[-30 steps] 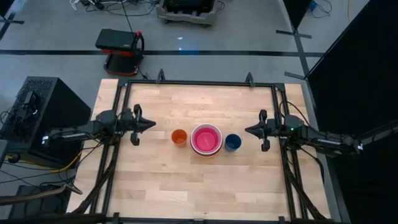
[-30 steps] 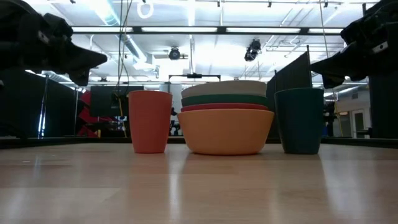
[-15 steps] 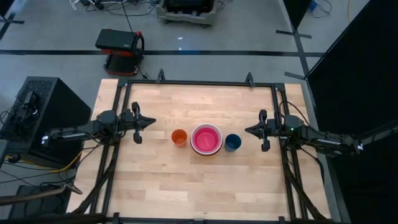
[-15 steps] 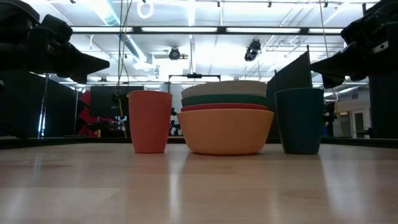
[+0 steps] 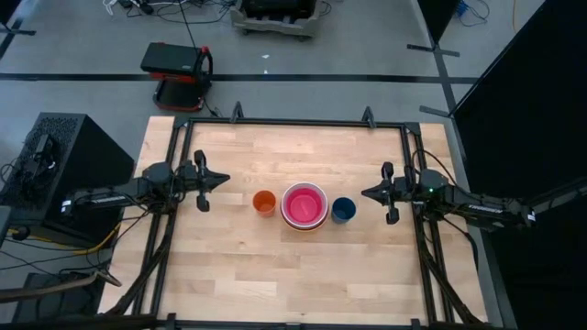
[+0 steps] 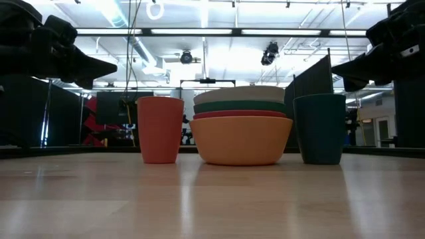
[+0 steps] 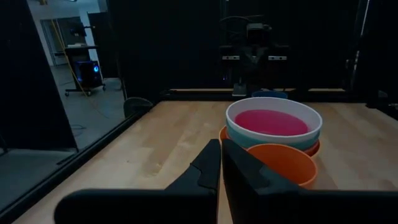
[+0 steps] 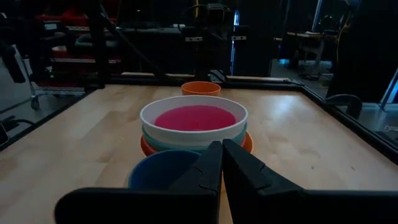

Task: Nest bowls inside each other
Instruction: Return to Home Position

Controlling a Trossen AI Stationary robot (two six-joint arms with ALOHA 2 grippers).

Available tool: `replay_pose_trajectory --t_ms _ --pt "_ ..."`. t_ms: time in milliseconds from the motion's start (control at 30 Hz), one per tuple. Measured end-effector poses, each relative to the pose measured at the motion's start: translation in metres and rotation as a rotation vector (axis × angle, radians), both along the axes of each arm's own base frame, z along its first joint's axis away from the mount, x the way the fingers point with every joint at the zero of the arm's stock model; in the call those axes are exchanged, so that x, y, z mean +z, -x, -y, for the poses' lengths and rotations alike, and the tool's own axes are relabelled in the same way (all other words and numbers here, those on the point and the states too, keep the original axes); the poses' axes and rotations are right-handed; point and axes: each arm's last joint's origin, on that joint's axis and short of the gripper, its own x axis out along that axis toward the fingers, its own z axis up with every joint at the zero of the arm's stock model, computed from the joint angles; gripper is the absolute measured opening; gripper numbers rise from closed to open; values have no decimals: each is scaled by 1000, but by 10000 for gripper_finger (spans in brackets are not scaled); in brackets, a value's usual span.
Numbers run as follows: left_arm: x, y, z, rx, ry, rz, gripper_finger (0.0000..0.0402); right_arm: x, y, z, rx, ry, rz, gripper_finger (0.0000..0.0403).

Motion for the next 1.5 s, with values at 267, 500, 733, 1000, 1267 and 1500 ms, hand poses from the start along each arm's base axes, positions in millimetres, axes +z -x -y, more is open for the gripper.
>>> replay_pose_trajectory --t_ms 267,500,733,1000,1267,1500 --pt "0 0 0 0 1 0 6 0 0 0 -3 1 4 0" --pt "0 0 0 0 1 0 3 1 0 0 -5 2 7 0" --pt "0 0 0 0 1 0 2 1 0 0 -6 2 7 0" --pt "0 0 0 0 1 0 2 1 0 0 -6 2 8 0" --pt "0 0 0 -1 1 0 2 1 0 0 -6 2 9 0" --pt "0 0 0 -1 1 0 7 1 0 0 -6 2 9 0"
